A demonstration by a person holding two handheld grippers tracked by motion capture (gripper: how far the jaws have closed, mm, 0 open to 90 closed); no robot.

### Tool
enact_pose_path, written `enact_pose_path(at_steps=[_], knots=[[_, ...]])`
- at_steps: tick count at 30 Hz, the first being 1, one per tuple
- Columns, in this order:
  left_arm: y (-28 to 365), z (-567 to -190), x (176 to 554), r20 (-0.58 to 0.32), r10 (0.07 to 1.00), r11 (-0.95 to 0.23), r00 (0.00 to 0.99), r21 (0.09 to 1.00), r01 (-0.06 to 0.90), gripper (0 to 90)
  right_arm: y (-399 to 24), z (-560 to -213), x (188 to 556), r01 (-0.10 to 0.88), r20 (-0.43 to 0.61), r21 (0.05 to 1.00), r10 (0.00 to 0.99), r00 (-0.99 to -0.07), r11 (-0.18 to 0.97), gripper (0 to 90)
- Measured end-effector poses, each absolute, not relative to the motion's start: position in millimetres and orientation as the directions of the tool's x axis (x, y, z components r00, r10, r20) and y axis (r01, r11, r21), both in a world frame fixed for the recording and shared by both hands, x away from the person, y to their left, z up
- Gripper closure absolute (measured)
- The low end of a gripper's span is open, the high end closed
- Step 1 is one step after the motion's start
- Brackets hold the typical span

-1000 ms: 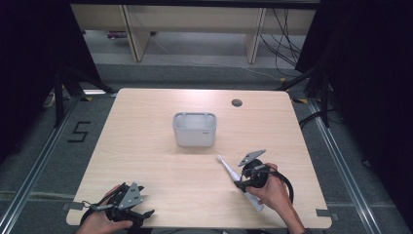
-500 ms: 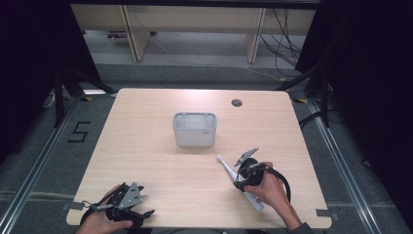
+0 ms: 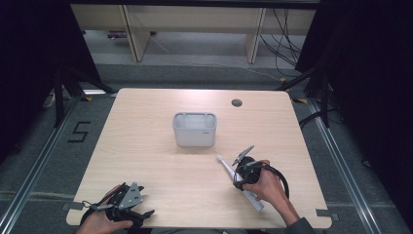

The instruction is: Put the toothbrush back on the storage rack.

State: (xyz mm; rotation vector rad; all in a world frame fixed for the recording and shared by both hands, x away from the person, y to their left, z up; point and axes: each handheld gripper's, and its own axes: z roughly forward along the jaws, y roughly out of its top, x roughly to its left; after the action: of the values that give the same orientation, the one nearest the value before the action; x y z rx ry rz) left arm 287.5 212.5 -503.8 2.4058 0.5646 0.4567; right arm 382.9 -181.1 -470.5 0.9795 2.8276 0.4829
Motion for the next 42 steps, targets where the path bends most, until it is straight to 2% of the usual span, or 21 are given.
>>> enact_pose_path(at_steps=[6, 10, 13, 32, 34, 42], knots=[[211.6, -504.5, 286.8, 0.173, 0.502, -0.706, 0.847, 0.648, 0.286, 16.2, -180.0, -471.3, 385.2, 0.57, 0.005, 0.313, 0.599, -0.8, 0.759, 57.6], [212.3, -504.2, 287.3, 0.177, 0.502, -0.71, 0.846, 0.644, 0.286, 16.3, -179.8, -471.0, 385.4, 0.599, 0.021, 0.299, 0.622, -0.783, 0.743, 58.7], [212.4, -504.0, 287.5, 0.182, 0.495, -0.718, 0.85, 0.637, 0.282, 16.2, -179.8, -471.3, 387.5, 0.575, 0.013, 0.301, 0.599, -0.801, 0.761, 58.7], [212.1, -504.3, 287.3, 0.173, 0.503, -0.707, 0.847, 0.646, 0.287, 16.2, -172.8, -474.2, 392.3, 0.574, 0.007, 0.221, 0.587, -0.81, 0.789, 62.7], [212.6, -503.9, 287.7, 0.181, 0.494, -0.718, 0.85, 0.636, 0.282, 16.2, -173.6, -475.0, 393.3, 0.546, -0.006, 0.218, 0.56, -0.828, 0.809, 63.7], [212.5, -503.8, 287.5, 0.179, 0.496, -0.715, 0.849, 0.639, 0.283, 16.3, -170.7, -475.8, 394.2, 0.557, 0.003, 0.19, 0.567, -0.824, 0.809, 65.7]])
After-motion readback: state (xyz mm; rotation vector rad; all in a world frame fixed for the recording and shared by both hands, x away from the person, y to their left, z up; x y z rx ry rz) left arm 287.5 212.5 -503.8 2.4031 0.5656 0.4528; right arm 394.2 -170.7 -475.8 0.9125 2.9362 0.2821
